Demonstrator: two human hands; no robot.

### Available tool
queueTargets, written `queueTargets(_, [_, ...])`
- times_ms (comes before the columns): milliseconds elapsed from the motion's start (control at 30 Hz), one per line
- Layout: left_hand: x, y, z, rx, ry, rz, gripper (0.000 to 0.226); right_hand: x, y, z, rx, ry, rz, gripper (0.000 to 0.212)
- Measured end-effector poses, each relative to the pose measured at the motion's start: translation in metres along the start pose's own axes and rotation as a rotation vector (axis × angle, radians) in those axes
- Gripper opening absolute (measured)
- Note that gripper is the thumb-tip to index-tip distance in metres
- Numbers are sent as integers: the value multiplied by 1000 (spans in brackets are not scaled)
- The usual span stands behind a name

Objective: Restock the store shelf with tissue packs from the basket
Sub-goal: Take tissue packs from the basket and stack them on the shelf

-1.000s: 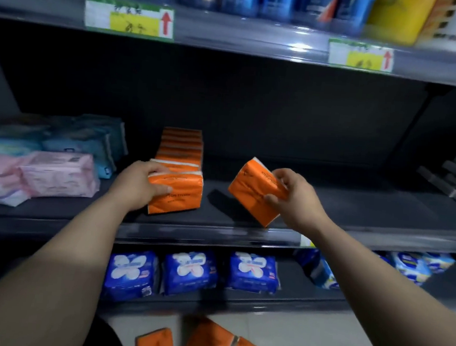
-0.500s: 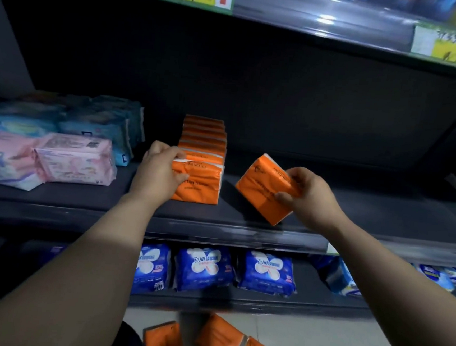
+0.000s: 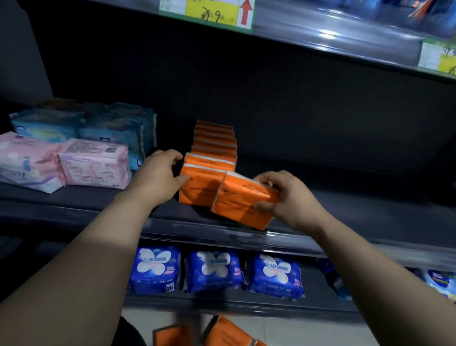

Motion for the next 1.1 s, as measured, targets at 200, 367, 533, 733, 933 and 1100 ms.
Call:
queueTargets(200, [1, 5, -29, 24, -92, -15, 38, -26, -22, 41, -29, 33, -54, 50])
queueTargets(367, [-4, 8, -48, 101, -118, -57, 32, -41, -36, 59, 65, 262, -141, 51])
queueTargets(533, [-4, 10, -52, 114, -130, -70, 32, -44, -38, 63, 133, 317, -163, 50])
queueTargets(733, [1, 10, -33, 30, 1, -100, 39, -35, -33, 60, 93, 248, -115, 77])
queueTargets(933, [12, 7, 5, -134, 87, -104, 24, -19, -33, 59, -31, 85, -1, 81])
queueTargets(1100, [17, 5, 12, -151, 41, -80, 27, -10, -32, 61, -81, 90, 26, 62])
Point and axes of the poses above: each hand's wrist, its own y-axis away from the middle knuckle, its own z-axis out of the palm, x = y × z, the point moved 9 cm from there along -y, towards the middle knuckle, and after that the axes turned 1 degree about z, right-handed, at the moved point
